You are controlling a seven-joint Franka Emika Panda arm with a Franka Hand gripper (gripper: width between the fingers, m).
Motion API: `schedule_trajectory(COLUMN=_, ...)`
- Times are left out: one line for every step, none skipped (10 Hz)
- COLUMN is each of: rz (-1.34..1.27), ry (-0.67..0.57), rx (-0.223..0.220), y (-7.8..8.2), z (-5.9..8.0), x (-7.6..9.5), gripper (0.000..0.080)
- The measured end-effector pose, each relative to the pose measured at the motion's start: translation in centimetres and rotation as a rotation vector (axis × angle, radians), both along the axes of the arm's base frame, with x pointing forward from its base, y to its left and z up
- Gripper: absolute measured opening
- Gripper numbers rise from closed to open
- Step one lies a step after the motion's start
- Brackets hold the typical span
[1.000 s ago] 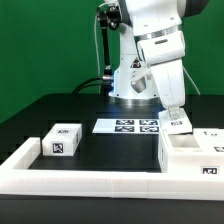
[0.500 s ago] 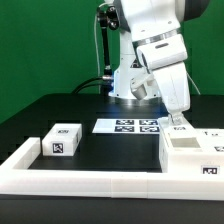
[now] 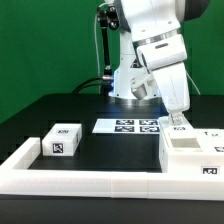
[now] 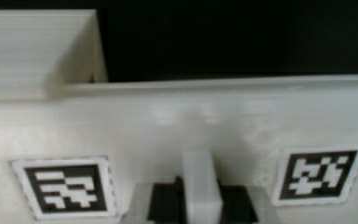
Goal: Assemble cabinet
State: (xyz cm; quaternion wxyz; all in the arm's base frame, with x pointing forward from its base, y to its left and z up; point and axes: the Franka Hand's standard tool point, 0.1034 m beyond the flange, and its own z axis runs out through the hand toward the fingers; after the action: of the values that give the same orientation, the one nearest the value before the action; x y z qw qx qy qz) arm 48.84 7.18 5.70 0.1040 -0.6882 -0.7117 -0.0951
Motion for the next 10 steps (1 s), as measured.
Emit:
schedule_trajectory(rz=0.0, ry=0.0, rx=0.008, y=0.2, z=0.2, x=1.1, gripper=0.0064)
schedule_trajectory(rz=-0.014, ry=-0.007, rx=0.023, y=0.5, z=0.4, x=3.0, gripper=0.0064)
schedule_trajectory(rz=-0.024, ry=-0.002, rx=0.035, y=0.5, z=0.5, x=4.9, gripper=0.0064)
schedule_trajectory(rz=-0.023, ry=-0.006, rx=0.041, y=0.6, z=0.6, x=6.9, gripper=0.0064)
schedule_trajectory(rz=-0.013, ry=-0.028, rx=0.037, y=0.7, z=0.8, x=8.3, gripper=0.0064)
schedule_trajectory(rz=-0.012, ry=-0.03, rx=0.037, y=0.8, z=0.6, x=8.9, gripper=0.0064)
schedule_trajectory(rz=-0.012, ry=-0.03, rx=0.034, y=0.8, z=0.6, x=9.1, gripper=0.0064)
schedule_trajectory(rz=-0.013, ry=-0.025, rx=0.031, y=0.8, z=0.6, x=9.3, gripper=0.0064)
schedule_trajectory(rz=-0.02, ry=-0.025, rx=0.03, y=0.8, z=0.7, x=9.3, gripper=0.0064)
schedule_trajectory(rz=-0.022, ry=-0.024, rx=0.031, y=0.8, z=0.6, x=9.3, gripper=0.0064)
